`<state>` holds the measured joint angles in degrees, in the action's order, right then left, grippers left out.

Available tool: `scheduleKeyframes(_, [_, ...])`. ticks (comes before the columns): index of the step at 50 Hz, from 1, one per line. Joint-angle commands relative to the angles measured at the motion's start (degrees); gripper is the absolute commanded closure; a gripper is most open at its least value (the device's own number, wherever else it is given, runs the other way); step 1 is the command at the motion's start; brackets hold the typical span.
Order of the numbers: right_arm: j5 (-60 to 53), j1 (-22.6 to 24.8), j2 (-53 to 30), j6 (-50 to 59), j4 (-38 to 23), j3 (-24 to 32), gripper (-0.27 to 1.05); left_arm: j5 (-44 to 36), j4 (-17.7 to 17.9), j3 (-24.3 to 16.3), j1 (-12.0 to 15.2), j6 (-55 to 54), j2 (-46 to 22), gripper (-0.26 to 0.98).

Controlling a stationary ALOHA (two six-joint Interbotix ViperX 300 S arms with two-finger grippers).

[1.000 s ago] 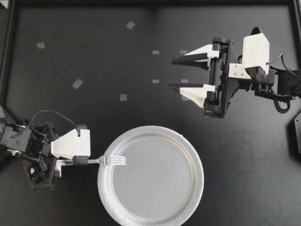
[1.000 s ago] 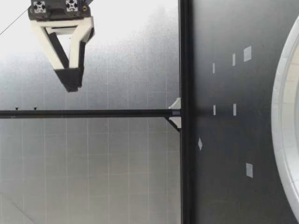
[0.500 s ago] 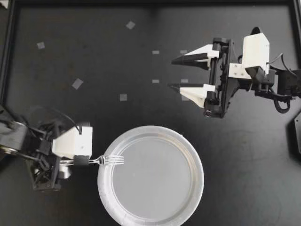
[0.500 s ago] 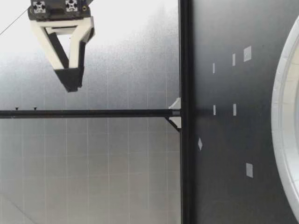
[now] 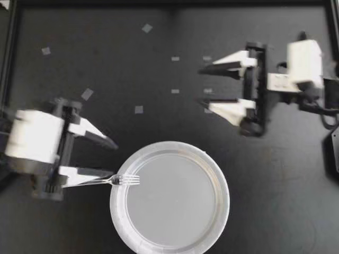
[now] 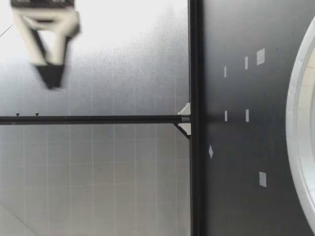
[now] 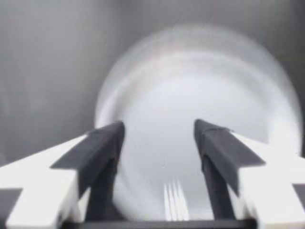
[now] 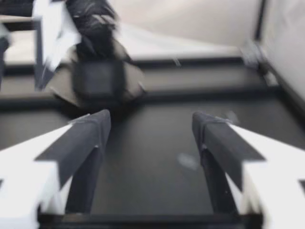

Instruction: Pick up the fork and place it on the plate.

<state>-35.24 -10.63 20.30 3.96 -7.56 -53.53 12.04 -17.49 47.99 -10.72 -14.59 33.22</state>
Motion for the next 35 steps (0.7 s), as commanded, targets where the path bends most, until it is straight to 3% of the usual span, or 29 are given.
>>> scheduleKeyframes(1, [-0.35,0.79,3.52,-0.09,-0.09,-0.7,0.11,-8.17,-0.26,2.9,3.78,-0.18,2.64,0.16])
scheduleKeyframes(10, [-0.97,2.29,7.38,-0.35,-0.18,-4.48,0.11,-21.45,1.14,11.6,11.51,-0.18,5.62,0.16])
scheduleKeyframes(18, [-1.67,2.9,6.94,-0.26,-0.18,-5.63,0.11,-29.71,1.49,15.73,14.77,0.18,6.42,0.16])
scheduleKeyframes(26, [5.54,2.9,7.73,-0.53,-0.18,-4.22,0.11,-25.14,1.49,15.64,14.94,0.09,6.59,0.16])
scheduleKeyframes(35, [30.67,3.34,13.18,-0.53,-0.09,-1.05,0.11,-9.58,1.32,12.48,14.94,0.97,10.55,0.16])
